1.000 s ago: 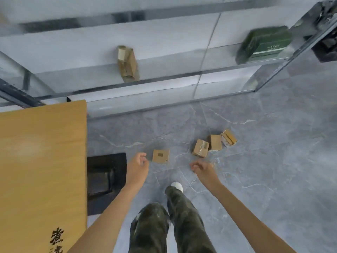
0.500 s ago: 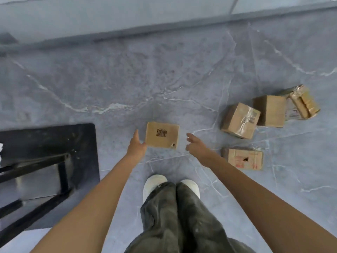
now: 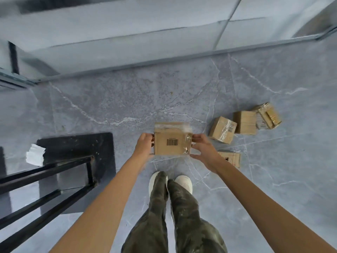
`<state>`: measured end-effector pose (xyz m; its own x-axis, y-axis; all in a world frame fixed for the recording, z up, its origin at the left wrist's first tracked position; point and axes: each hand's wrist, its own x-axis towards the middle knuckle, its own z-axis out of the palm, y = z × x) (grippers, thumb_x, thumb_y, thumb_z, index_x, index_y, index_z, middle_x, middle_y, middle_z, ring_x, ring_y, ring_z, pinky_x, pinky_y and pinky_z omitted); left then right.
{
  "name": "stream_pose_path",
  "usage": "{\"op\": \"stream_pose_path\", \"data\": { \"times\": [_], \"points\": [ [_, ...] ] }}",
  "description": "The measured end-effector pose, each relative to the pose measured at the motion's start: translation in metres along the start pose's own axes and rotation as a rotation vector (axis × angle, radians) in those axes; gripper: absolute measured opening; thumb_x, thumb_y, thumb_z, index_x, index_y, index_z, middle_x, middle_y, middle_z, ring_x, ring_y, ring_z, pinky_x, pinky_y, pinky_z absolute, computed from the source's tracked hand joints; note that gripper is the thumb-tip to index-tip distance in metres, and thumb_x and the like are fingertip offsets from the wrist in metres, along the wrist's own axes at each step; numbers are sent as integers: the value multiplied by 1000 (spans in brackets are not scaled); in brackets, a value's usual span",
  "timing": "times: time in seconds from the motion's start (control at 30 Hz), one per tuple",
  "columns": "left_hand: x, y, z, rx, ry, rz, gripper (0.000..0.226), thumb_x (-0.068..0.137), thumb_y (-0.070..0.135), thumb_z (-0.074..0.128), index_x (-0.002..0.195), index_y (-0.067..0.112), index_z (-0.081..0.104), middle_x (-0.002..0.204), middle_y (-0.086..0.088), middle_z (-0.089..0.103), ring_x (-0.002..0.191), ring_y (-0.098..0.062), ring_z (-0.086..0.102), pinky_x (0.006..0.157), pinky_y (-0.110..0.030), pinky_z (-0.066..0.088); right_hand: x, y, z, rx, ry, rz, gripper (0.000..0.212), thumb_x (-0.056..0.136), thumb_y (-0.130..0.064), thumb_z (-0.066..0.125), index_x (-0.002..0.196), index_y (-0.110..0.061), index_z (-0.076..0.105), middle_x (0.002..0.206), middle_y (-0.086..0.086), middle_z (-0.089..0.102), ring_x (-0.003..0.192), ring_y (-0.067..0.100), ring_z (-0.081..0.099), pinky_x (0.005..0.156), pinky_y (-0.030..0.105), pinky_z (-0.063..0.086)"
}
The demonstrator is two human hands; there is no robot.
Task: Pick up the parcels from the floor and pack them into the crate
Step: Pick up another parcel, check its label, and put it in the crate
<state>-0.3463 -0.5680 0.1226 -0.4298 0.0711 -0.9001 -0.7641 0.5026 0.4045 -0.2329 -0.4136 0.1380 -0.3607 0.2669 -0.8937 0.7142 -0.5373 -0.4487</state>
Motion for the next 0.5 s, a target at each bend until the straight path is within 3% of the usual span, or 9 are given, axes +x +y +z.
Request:
{"op": "stream_pose_path", "data": {
  "times": [0.23, 0.33, 0.43, 0.5],
  "points": [
    [-218, 167, -32, 27, -16, 269, 24, 102, 29, 30, 104, 12, 47, 111, -11, 57, 95, -22, 58, 78, -40, 52, -207, -155, -4, -14, 57, -317, 35, 89, 10, 34, 90, -22, 48, 118, 7, 52, 108, 25, 52, 90, 50, 51],
    [-306, 228, -54, 79, -9, 447, 27, 102, 33, 31, 94, 14, 49, 105, -13, 61, 96, -28, 62, 90, -49, 52, -300, -212, 6, -57, 99, -466, 26, 90, 9, 32, 91, -15, 42, 109, 8, 50, 97, 24, 51, 86, 48, 52],
    [-391, 266, -76, 108, 15, 583, 32, 97, 46, 37, 96, 16, 49, 97, -4, 62, 91, -23, 63, 88, -51, 52, -389, -251, 18, -152, 166, -634, 24, 87, 9, 34, 95, -13, 40, 96, -1, 52, 94, 23, 52, 90, 55, 50],
    [-442, 283, -88, 78, 14, 643, 32, 93, 51, 44, 102, 20, 50, 104, -6, 63, 94, -24, 64, 82, -48, 55, -441, -273, 20, -157, 178, -732, 26, 86, 6, 35, 88, -19, 40, 92, -2, 53, 95, 25, 54, 90, 59, 48]
  ]
}}
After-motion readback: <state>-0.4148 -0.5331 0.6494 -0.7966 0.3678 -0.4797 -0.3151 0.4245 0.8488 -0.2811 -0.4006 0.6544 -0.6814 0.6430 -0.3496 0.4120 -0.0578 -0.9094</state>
